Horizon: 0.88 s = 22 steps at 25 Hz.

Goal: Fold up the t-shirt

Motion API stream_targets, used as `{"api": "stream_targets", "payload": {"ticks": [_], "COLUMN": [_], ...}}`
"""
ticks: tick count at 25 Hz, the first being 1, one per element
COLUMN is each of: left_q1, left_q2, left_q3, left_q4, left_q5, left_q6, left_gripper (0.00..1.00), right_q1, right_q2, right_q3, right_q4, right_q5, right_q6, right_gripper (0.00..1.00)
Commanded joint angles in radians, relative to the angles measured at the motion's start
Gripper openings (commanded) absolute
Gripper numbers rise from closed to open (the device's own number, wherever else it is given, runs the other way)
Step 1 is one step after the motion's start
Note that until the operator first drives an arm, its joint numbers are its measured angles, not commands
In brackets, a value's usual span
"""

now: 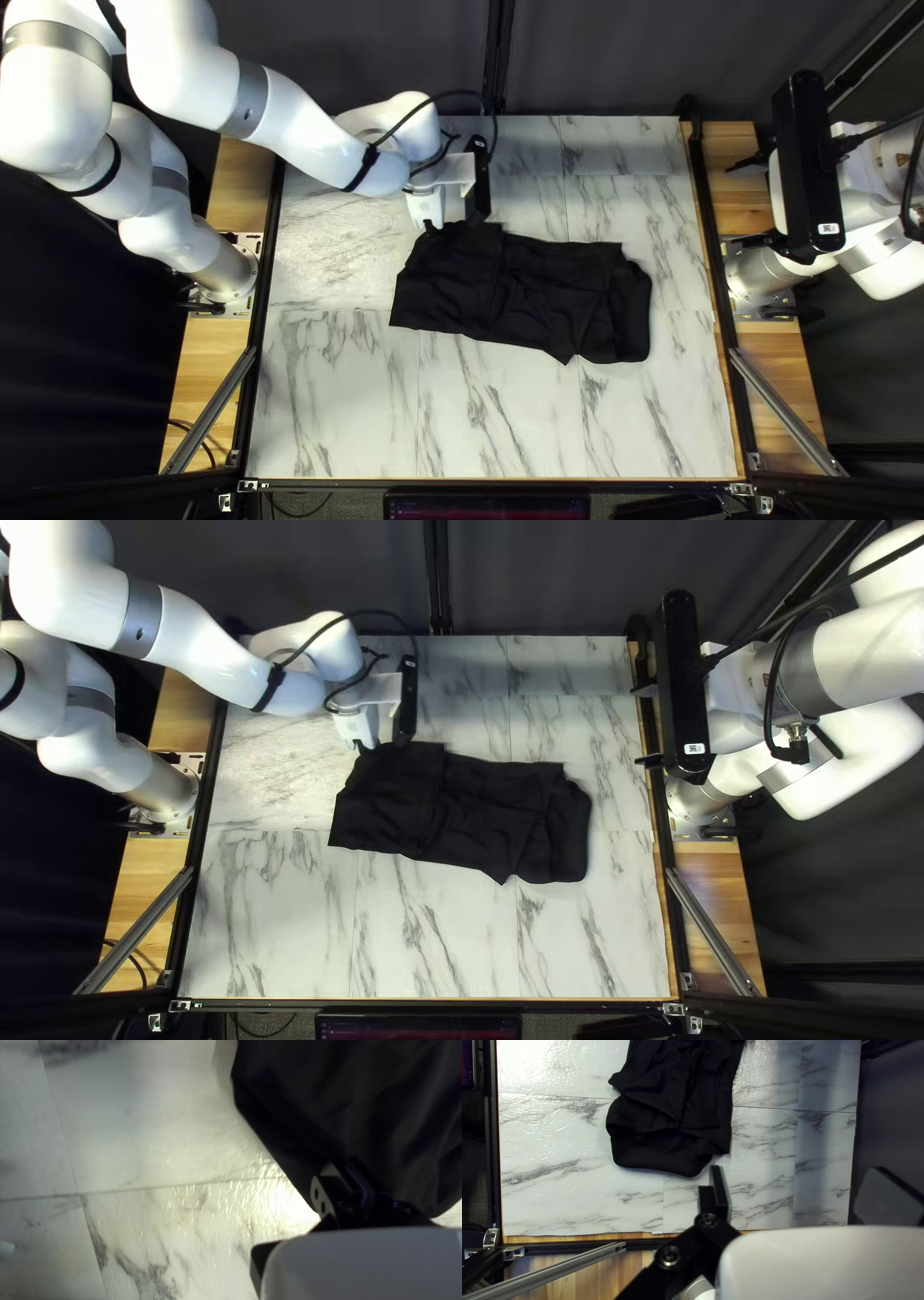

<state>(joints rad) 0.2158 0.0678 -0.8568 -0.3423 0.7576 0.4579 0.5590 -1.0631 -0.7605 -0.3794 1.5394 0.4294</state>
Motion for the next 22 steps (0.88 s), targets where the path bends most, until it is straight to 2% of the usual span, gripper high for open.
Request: {"api": "stream_targets", "payload": {"ticks": [1, 22], "left_q1": [-0.019, -0.065], "left_q2": [0.036, 0.235], "left_q3": [-0.071, -0.43], "left_q4": [-0.014, -0.099], "left_q5": [0.022, 0.128], "left_q6": [0.02, 0.122], "left_gripper": [0.24, 0.24], "right_q1": [0.0, 0.0], "right_q2": [0.0, 0.0], "right_q3": [0.0, 0.0], "right_q4": [0.0, 0.0], "right_q5": [0.0, 0.0], "right_q6": [0.0, 0.0], "right_gripper": [1.0, 1.0]}}
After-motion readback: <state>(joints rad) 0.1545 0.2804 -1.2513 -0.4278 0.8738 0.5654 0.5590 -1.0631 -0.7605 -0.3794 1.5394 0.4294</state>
